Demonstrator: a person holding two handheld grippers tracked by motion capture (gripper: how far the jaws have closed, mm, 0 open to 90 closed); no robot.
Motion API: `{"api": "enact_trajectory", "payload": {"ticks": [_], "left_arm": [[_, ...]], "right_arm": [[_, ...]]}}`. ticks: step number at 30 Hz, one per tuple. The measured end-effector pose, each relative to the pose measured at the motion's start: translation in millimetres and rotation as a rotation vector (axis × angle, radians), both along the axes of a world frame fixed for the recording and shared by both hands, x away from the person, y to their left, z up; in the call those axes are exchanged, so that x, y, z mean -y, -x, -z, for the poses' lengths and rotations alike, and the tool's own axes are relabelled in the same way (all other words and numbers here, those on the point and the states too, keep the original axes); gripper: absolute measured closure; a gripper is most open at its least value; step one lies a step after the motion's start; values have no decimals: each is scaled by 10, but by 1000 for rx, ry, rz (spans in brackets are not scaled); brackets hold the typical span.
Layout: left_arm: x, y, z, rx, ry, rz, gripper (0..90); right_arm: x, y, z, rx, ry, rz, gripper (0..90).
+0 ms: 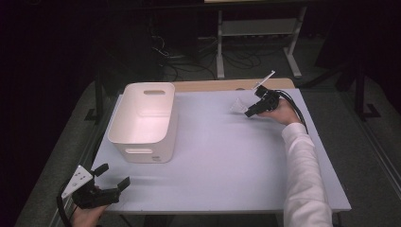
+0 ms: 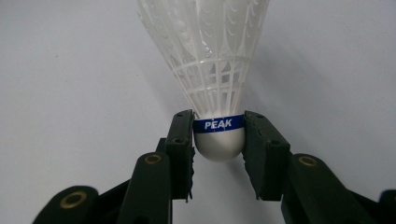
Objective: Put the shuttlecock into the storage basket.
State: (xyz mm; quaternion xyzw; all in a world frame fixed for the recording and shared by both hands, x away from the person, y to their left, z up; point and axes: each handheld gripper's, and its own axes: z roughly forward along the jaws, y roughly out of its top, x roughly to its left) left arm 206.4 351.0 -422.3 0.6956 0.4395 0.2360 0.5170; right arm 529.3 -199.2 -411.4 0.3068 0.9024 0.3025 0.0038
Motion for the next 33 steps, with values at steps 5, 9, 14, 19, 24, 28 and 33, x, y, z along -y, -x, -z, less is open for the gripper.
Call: {"api": "enact_trajectory", "payload": {"ticks": [5, 9, 14, 19, 24, 28, 33], "left_arm": [[-3, -1, -1, -9, -4, 2, 0], [-11, 0, -5, -8, -3, 10, 0], [9, -3, -5, 0, 2, 22, 0], [17, -21, -1, 1, 1, 27, 0], [23, -23, -3, 3, 7, 30, 0], [34, -44, -6, 4, -2, 42, 0], [48, -71, 3, -3, 3, 47, 0]], "right_arm": [[-29, 34, -71, 15, -10, -3, 632], [-75, 78, -165, 14, -34, -13, 632], [-99, 118, -235, 18, -38, -13, 632], [-118, 151, -284, 23, -55, -11, 632], [-145, 177, -326, 28, -77, -6, 632], [-171, 223, -358, 31, -94, -4, 631], [-202, 298, -385, 34, -100, -9, 631]]}}
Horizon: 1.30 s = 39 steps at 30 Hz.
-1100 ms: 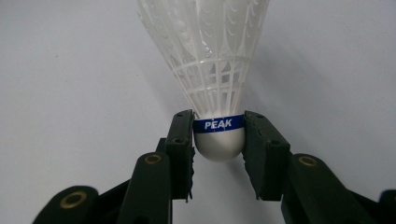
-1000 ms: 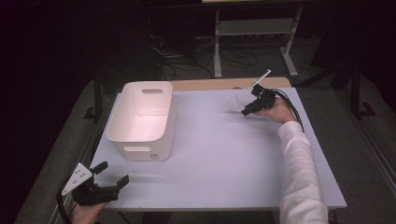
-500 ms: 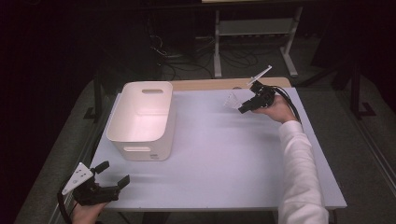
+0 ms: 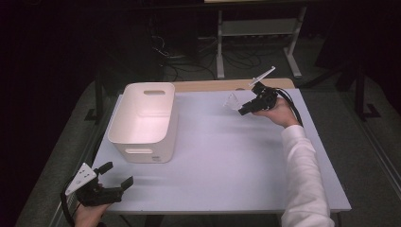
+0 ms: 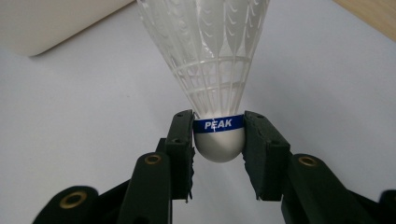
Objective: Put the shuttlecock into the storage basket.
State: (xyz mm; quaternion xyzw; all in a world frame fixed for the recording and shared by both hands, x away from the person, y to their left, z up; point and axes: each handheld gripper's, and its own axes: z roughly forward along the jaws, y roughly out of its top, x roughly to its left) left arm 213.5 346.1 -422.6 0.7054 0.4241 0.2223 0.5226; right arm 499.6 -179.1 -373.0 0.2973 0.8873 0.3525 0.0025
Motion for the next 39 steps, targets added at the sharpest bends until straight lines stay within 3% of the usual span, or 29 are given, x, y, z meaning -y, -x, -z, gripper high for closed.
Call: {"api": "enact_trajectory", "payload": {"ticks": [5, 11, 18, 25, 30, 39], "left_arm": [[-6, -2, -2, 4, 6, -3, 0], [24, -57, 8, -1, -17, 3, 0], [18, -51, 10, -5, -2, -2, 0], [17, -54, 10, -6, -8, -1, 0], [20, -53, 10, -5, -8, 1, 0], [11, -53, 9, -4, -20, 5, 0]], "right_arm": [[-35, 101, -56, 1, 7, -1, 632], [-83, 178, -169, 0, -37, 41, 632], [-187, 284, -311, 5, -22, 41, 632], [-251, 358, -464, 21, -36, 54, 632], [-331, 422, -562, 27, -11, 58, 632], [-455, 492, -680, 30, -13, 48, 632]]}}
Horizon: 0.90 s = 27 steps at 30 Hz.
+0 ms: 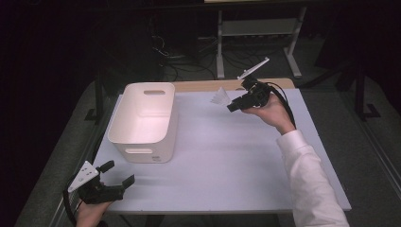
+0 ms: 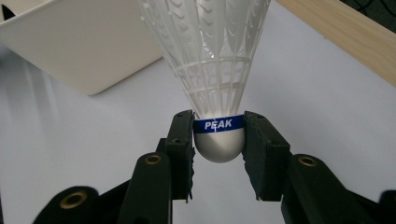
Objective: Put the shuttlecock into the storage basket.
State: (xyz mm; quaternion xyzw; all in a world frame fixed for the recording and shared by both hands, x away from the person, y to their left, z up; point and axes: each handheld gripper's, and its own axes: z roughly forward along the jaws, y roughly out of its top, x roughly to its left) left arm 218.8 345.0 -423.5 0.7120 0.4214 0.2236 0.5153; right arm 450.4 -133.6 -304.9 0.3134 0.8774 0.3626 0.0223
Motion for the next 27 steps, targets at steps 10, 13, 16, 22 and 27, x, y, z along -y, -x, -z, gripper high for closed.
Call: {"api": "enact_trajectory", "payload": {"ticks": [10, 13, 16, 22, 27], "left_arm": [[12, -3, 7, 7, 19, -3, 0], [5, 0, 2, 2, 9, -3, 0], [-1, 4, -4, -5, -1, -2, 0], [7, -2, 6, 2, 12, -2, 0], [2, 4, -3, -5, 2, -3, 0]], "right_arm": [[-134, 86, -106, 25, -11, -17, 633], [-157, 106, -134, 14, -21, -13, 633], [-195, 125, -167, 20, -21, -15, 633], [-300, 164, -211, 18, -25, -31, 633], [-381, 179, -268, 35, -26, -58, 633]]}}
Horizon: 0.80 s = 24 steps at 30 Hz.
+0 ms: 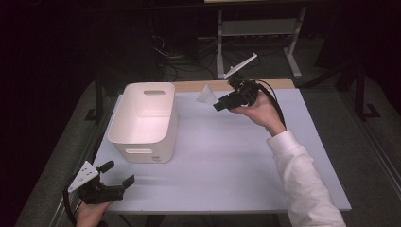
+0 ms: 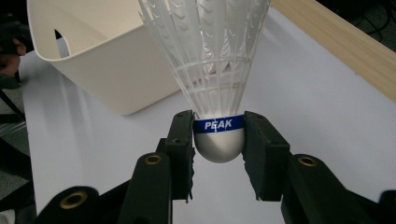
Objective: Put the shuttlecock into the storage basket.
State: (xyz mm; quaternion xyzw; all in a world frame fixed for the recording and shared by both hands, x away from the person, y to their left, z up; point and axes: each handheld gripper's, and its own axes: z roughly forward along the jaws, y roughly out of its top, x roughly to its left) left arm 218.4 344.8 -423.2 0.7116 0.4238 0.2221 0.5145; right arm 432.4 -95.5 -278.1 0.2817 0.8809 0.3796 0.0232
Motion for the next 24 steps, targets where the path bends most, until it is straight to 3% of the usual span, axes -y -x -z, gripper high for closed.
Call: {"api": "enact_trajectory", "payload": {"ticks": [8, 24], "left_arm": [[2, -8, 8, 13, 7, 3, 0], [12, 7, 3, 4, 22, 1, 0]], "right_arm": [[-120, 59, -73, 31, 28, -17, 633], [-452, 162, -243, 48, 13, -84, 633]]}}
